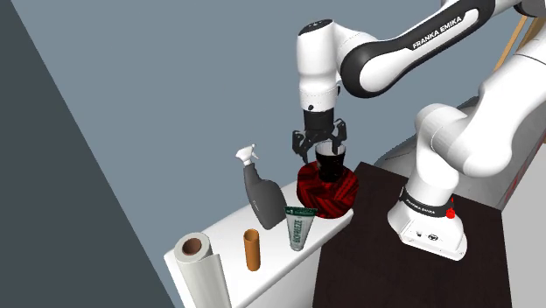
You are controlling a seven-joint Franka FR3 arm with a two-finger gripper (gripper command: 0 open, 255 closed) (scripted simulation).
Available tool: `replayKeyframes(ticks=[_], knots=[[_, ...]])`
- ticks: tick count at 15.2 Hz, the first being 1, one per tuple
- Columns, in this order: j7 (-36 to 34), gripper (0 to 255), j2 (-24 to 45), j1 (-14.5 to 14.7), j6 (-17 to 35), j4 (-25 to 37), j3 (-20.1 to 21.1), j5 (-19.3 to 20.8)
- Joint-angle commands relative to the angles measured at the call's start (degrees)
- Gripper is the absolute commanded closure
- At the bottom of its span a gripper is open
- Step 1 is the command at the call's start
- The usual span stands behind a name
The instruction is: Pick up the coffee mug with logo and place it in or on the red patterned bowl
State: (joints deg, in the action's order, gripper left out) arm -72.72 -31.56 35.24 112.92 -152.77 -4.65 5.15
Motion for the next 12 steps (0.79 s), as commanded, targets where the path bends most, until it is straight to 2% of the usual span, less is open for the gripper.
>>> replayKeyframes(ticks=[1, 4, 12], knots=[[0.04, 0, -0.54, 0.06, -2.11, 1.57, 0.12, -0.13], [0.11, 0, -1.33, 0.26, -7.79, 6.45, 0.46, -0.50], [0.12, 0, -1.33, 0.26, -7.78, 6.44, 0.46, -0.50]])
